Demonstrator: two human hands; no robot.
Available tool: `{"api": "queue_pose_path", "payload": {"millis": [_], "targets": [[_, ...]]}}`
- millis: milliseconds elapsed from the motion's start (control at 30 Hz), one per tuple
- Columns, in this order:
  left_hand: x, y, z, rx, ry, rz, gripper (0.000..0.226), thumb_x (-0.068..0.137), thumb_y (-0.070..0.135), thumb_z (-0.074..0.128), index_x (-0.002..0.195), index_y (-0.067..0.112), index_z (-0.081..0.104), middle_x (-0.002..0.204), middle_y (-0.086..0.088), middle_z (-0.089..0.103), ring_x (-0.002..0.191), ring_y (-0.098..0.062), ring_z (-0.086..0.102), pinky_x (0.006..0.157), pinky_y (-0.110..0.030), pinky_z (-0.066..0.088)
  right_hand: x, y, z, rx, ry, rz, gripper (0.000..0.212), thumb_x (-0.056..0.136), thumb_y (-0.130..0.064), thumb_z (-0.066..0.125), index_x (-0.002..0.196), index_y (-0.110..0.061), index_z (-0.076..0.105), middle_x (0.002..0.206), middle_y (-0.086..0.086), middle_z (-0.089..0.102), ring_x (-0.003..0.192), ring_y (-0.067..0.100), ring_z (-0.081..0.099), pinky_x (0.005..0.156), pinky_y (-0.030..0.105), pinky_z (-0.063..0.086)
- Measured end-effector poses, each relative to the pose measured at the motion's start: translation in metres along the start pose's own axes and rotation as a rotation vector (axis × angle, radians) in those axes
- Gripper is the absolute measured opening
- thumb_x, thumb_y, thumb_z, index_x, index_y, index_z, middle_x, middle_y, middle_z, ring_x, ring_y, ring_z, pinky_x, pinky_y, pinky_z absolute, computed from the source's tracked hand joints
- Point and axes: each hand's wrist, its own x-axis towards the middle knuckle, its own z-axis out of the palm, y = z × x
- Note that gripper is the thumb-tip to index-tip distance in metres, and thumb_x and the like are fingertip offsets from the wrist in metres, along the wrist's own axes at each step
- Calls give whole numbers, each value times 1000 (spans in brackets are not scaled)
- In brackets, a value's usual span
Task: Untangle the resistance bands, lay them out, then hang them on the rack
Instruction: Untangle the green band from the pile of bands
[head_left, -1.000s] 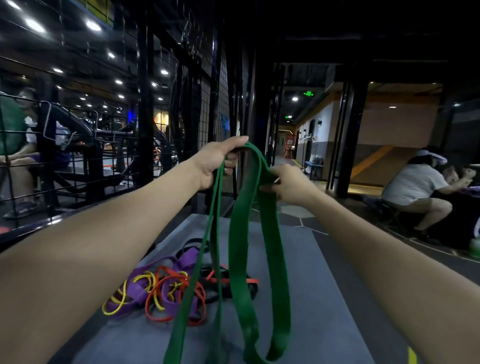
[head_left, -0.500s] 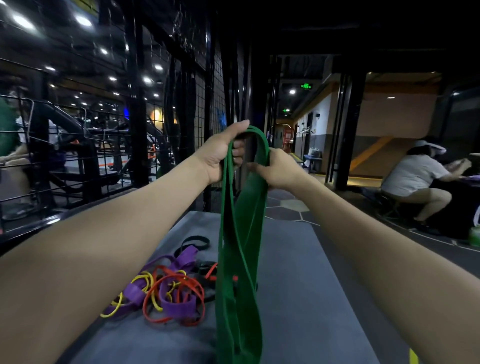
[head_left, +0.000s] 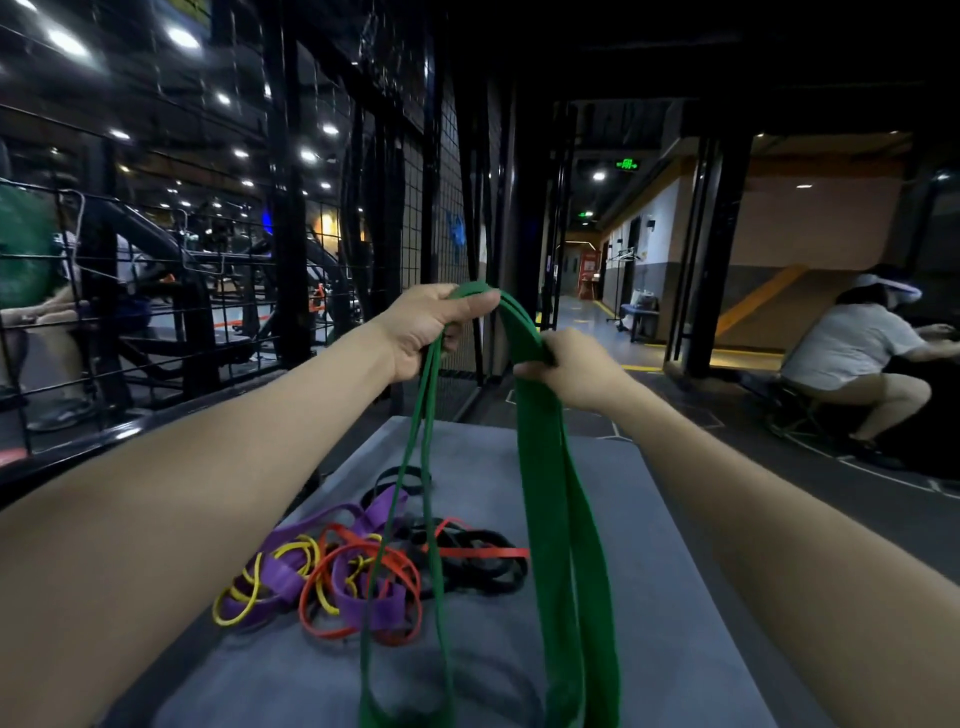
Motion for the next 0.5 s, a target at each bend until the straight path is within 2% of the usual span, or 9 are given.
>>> {"api": "queue_pose_path", "payload": {"millis": [67, 133, 233, 300, 433, 500], "targets": [[1, -5, 7, -1, 40, 12, 22, 73, 32, 70, 87, 17, 63, 50, 14, 47, 49, -4, 33, 48, -19, 27, -3, 9, 11, 52, -19, -6, 18, 86, -24, 66, 92, -8, 60, 101, 11, 68, 87, 20, 62, 78, 31, 50], [1, -9, 13, -60, 60, 23, 27, 67, 38, 72, 84, 18, 64, 59, 8, 45, 51, -6, 33, 50, -21, 26, -9, 19, 23, 78, -56, 11, 24, 81, -21, 71, 99, -7, 64, 102, 7, 69, 89, 17, 63, 84, 30, 51], [2, -10, 17, -128, 69, 26, 23, 78, 37, 68, 85, 16, 63, 65, 3, 42, 53, -8, 33, 53, -23, 25, -23, 35, 48, -4, -126, 24, 28, 82, -15, 69, 109, -7, 66, 107, 4, 69, 98, 17, 63, 81, 22, 45], [3, -9, 16, -142, 84, 42, 21, 81, 36, 66, 81, 16, 60, 54, 7, 40, 48, -7, 32, 51, -22, 24, -28, 43, 62, 66, -134, 28, 25, 88, -14, 62, 112, -8, 66, 113, 6, 69, 105, 20, 62, 88, 25, 46], [4, -18, 1, -197, 139, 41, 36, 50, 49, 76, 70, 22, 62, 48, 9, 38, 43, -5, 31, 44, -19, 26, -22, 55, 55, 154, -27, 64, 20, 90, -11, 59, 108, -6, 66, 111, 9, 68, 104, 23, 62, 88, 29, 47], [3, -21, -6, -245, 137, 43, 33, 59, 45, 75, 73, 20, 59, 50, 9, 39, 42, -4, 33, 45, -18, 26, -19, 60, 52, 149, 16, 98, 19, 91, -18, 58, 107, -9, 65, 110, 11, 67, 100, 26, 61, 87, 35, 49]]}}
